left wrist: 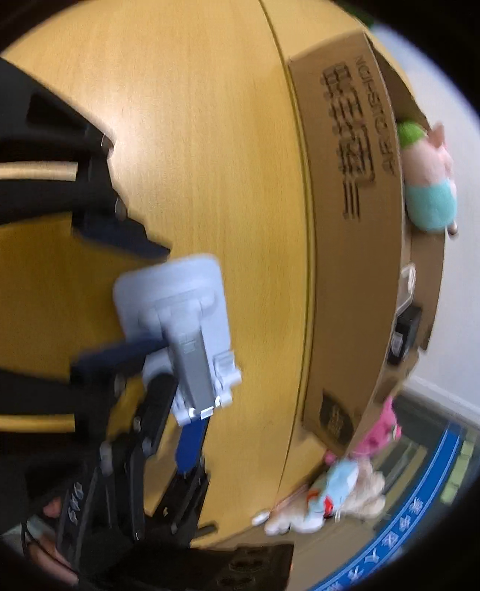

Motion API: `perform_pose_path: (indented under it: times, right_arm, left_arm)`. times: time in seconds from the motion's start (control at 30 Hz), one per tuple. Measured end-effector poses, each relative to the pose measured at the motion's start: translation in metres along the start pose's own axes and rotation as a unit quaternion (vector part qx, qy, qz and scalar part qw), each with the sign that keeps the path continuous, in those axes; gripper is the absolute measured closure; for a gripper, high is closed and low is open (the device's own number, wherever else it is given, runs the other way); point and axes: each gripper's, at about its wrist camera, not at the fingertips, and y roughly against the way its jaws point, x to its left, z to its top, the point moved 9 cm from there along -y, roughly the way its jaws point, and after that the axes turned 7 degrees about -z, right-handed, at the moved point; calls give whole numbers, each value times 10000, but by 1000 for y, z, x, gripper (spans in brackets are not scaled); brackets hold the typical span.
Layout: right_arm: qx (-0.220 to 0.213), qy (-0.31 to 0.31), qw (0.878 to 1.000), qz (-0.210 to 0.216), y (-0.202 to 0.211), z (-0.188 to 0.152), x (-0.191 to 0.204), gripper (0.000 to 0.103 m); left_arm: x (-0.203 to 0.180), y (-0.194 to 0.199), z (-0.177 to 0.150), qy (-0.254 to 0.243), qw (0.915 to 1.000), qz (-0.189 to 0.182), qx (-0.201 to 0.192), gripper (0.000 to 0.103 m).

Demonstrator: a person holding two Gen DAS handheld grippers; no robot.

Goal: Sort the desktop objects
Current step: 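Move the right gripper to the white phone stand and close on it, then lift the phone stand with the right gripper and carry it over the box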

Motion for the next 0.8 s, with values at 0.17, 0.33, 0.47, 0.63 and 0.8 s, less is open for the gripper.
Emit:
perform_pose_path:
  times: [0.17,0.33,0.47,0.63,0.8]
  right_arm:
    - [-44,-254,9996,-65,2,-4,-2,60]
    - [-371,-330,9987,-92,24,6,7,60]
    - [-947,-277,9950,-153,58,44,20,60]
    - [-1742,-59,9843,-288,101,120,34,60]
    - [-2381,175,9705,-328,135,198,48,60]
  left_arm:
    - [1,5,0,-65,10000,7,17,67]
    - [-5,40,13,-168,9988,-41,-459,69]
    - [-9,82,53,-415,9938,-33,-1032,69]
    - [-15,139,125,-859,9803,63,-1777,69]
    - [-12,183,193,-1062,9668,181,-2316,69]
